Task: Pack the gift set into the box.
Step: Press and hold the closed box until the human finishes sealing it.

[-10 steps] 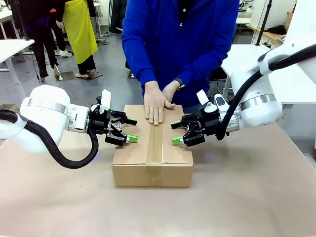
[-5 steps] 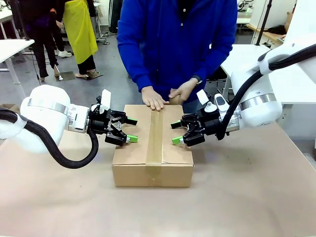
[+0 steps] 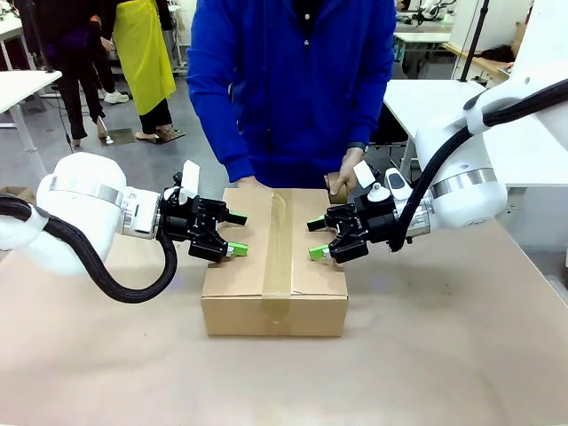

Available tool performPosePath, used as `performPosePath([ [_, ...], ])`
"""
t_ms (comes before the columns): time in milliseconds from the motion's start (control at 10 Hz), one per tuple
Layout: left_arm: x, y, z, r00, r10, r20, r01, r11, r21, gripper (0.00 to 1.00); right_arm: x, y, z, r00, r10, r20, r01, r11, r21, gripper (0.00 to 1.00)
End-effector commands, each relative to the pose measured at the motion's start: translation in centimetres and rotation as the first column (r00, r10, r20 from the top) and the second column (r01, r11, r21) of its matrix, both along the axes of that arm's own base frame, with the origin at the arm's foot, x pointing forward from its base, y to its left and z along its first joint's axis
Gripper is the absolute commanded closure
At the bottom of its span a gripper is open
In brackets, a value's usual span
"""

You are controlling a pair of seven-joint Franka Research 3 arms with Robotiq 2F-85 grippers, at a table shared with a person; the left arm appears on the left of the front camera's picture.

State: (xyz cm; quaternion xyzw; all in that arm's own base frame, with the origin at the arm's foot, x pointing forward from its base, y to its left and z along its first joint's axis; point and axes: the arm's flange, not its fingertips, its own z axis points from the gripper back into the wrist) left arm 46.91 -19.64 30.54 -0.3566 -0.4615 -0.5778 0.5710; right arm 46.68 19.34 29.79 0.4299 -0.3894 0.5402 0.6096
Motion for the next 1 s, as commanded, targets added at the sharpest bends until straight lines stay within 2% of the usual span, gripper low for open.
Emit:
performPosePath([
  [0,-0.1,0.1,-0.3,1.0,0.002,0.002,-0.002,1.0,0.009,0.0,0.0,0.1,-0.2,1.0,-0.003,-0.001,0.003,1.0,-0.009,0.0],
  [700,-0.1,0.1,-0.3,1.0,0.002,0.002,-0.002,1.0,0.009,0.0,0.0,0.0,0.0,1.0,0.0,0.0,0.0,1.0,0.0,0.0],
  [800,0.0,0.0,0.0,1.0,0.0,0.0,0.0,1.0,0.0,0.0,-0.5,-1.0,2.6,0.998,0.053,0.043,-0.052,0.998,-0.02,0.0],
  [900,-0.9,2.4,3.2,0.999,-0.015,0.051,0.016,1.0,-0.022,0.0,-1.8,-4.5,6.0,0.988,0.02,0.151,-0.024,0.999,0.022,0.0],
])
